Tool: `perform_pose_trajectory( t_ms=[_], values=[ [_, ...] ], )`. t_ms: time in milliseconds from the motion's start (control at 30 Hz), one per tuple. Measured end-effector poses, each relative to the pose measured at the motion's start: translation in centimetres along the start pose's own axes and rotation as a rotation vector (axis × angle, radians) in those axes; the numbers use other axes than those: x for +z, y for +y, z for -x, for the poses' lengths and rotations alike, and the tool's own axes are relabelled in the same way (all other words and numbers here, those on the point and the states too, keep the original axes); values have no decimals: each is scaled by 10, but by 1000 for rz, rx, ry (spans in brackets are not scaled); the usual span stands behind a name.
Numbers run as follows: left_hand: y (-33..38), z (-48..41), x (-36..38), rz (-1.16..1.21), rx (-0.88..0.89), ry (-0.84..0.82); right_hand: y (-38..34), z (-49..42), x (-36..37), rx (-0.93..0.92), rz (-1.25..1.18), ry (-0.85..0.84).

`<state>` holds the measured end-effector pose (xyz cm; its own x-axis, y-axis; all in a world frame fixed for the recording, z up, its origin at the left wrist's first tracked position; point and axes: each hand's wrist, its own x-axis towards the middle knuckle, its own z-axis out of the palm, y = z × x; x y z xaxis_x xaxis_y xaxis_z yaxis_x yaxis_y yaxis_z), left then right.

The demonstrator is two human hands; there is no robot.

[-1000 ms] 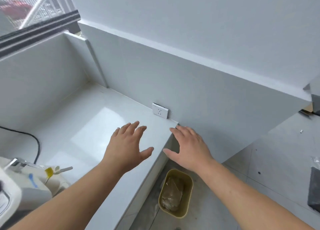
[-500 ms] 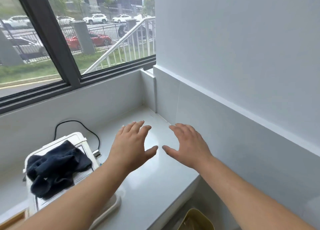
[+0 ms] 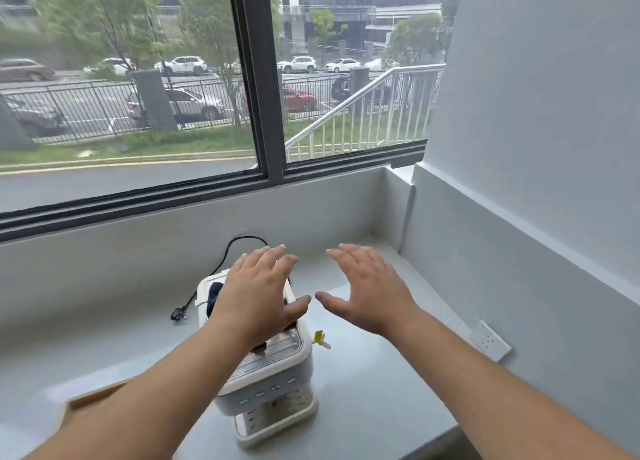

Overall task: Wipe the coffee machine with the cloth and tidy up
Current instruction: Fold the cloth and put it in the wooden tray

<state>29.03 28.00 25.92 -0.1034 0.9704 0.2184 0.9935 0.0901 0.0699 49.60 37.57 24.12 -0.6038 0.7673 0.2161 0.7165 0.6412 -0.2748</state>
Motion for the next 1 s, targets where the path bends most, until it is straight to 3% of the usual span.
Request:
perform_pose_trajectory(
  t_ms=[367,733,1000],
  values=[
    [-83,36,-9,-31,-28,-73,-73,-29,31,-207,40,-48],
    [-132,42,5,11,13,-151,-117,-47,54,-268,210,-204],
    [-155,30,4,162,104,-93,-142,-62,44,-198,-6,-102]
  ],
)
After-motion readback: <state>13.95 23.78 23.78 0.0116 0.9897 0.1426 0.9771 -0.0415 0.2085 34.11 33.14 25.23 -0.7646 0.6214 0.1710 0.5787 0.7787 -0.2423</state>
